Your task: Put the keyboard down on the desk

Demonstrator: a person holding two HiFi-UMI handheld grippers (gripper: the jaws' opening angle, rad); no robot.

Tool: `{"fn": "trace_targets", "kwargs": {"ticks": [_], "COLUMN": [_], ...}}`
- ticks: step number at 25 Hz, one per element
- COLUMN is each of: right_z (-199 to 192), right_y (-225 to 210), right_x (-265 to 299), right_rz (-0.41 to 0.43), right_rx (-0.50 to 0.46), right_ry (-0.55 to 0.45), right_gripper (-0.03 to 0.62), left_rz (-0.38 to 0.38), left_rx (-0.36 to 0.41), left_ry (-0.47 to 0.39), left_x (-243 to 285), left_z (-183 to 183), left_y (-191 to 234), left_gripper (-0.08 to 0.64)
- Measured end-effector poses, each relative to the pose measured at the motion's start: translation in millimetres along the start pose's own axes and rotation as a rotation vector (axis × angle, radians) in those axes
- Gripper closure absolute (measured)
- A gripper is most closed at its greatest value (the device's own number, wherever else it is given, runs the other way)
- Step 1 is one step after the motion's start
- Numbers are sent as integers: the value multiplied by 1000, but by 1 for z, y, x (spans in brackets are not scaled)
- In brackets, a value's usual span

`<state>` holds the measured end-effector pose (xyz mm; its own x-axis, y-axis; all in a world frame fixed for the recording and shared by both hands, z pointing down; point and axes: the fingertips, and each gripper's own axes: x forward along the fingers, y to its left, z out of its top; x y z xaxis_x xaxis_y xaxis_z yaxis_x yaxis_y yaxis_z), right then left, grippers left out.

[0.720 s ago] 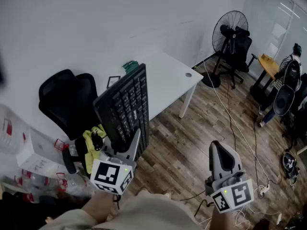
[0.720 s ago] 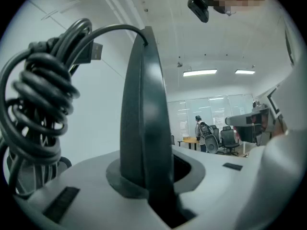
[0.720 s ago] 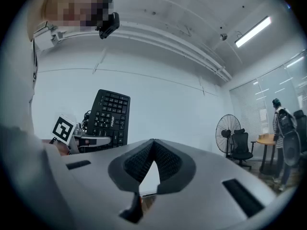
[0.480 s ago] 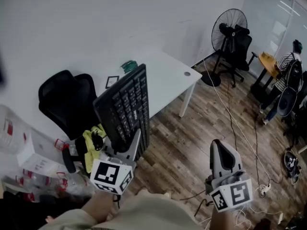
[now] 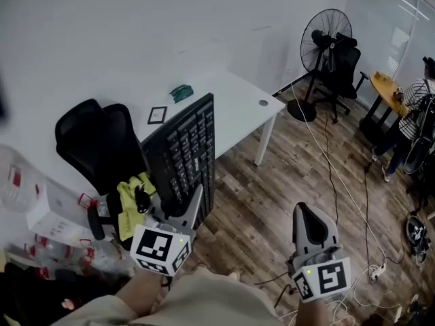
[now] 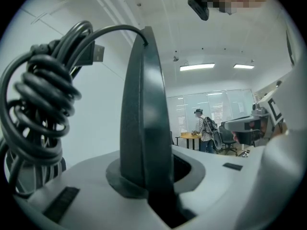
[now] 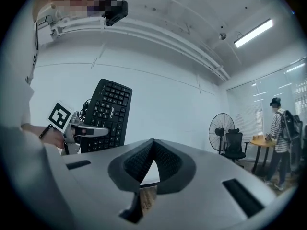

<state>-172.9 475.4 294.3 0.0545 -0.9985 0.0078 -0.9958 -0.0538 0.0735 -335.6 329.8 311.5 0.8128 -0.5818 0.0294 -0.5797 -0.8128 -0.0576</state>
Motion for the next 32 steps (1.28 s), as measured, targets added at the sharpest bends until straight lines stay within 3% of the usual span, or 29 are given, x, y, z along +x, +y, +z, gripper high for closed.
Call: {"fn": "trace_targets", "kwargs": {"ticks": [8,16,23,29,32], "right_z": [-17,-37,-48,-37,-44], "right_y": [-24,-48,-74,-115,-116], "right_x": [-10,12,65,165,182], "right_rz": [22,23,30,32,19], "right_rx": [66,71,56,54,53], "right_ry": [28,45,82,138,128], "right_gripper": [568,568,568,568,568], "left_rz": [-4,-14,-14,-44,-57], "left_rx": [-4,-26,-48,-89,-79], "left_ry": [38,37,82,151,164], "left_x": [8,43,99,195,210], "left_z": [-10,-24,-40,-42,-56], "left_y": [-22,-22,-1,48,59], "left_gripper": [463,463,463,463,463]}}
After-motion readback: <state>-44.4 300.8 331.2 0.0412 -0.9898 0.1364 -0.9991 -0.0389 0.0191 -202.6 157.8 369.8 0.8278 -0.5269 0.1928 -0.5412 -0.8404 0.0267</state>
